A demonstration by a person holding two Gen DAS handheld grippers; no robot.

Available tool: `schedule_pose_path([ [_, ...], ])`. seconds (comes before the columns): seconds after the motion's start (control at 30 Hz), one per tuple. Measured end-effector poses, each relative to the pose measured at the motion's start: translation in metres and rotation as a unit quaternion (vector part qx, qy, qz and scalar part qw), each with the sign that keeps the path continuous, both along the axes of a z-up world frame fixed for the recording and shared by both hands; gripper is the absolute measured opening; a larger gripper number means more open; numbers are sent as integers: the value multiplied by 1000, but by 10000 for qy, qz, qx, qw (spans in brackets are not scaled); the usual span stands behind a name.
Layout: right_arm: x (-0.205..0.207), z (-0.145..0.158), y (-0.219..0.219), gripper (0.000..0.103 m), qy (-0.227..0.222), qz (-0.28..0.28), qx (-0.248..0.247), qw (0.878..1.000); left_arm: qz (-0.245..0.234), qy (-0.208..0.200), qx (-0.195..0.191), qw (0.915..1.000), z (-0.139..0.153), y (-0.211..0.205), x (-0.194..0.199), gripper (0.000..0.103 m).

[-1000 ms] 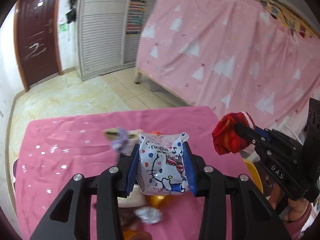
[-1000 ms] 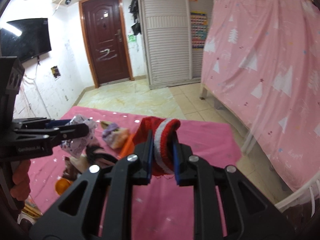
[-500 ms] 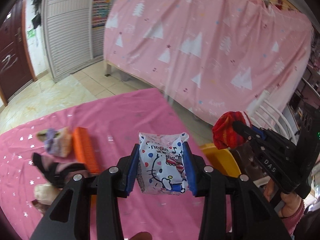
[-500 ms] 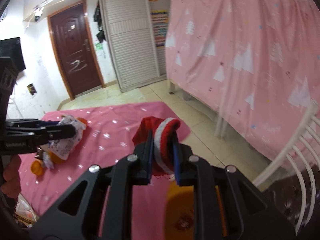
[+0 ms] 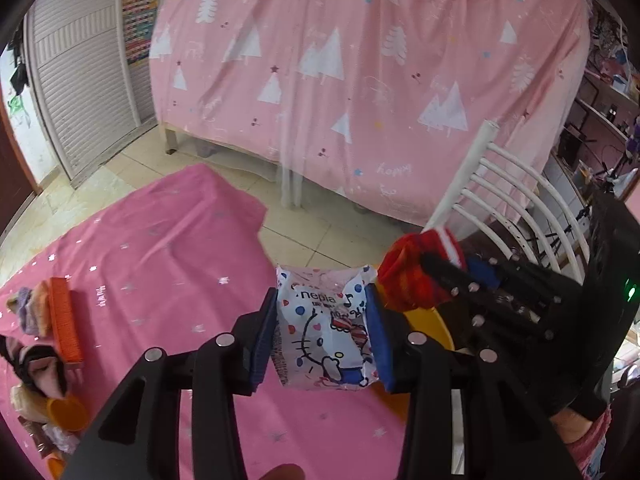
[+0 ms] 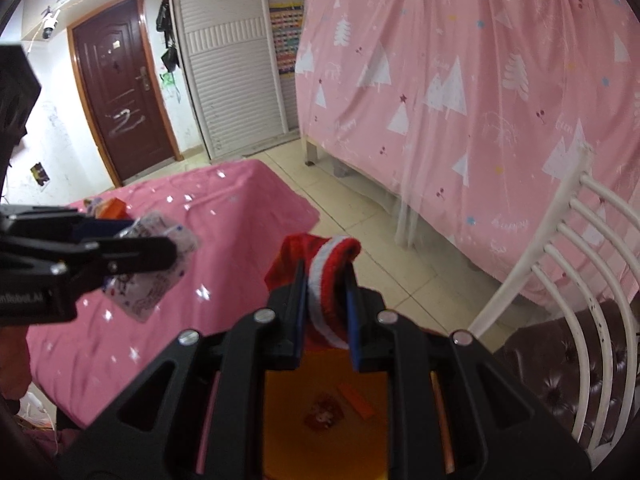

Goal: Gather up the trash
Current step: 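Carry both items to the yellow bin and open both tools over it, then grasp the white tissue ball with the left tool while the right tool grasps the black-pink sock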

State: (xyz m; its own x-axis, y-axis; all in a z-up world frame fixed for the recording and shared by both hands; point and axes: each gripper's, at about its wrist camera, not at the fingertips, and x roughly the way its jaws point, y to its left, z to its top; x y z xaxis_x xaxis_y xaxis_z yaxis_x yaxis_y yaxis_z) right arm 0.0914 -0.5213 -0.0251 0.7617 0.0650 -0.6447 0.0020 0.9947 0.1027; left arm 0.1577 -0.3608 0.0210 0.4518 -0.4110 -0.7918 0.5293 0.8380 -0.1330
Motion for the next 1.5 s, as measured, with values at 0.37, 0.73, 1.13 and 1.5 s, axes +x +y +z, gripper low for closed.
schedule_pose_path([
  [0.37, -3, -16, -14, 49, 194, 38, 42, 9998, -124, -141, 115, 9998, -5, -32, -6, 65],
  [0.73, 3, -12, 1, 49, 236, 180, 20, 9996, 175, -92, 15, 9998, 0, 3, 0, 66],
  [1.13, 28, 16, 68, 59, 56, 777, -217, 9967, 692, -274, -221, 9970, 25, 79, 11, 66],
  [1.5, 50, 23, 152, 59, 90, 1592, -342, 9866, 1437, -548, -154, 9880, 41, 183, 12, 75],
])
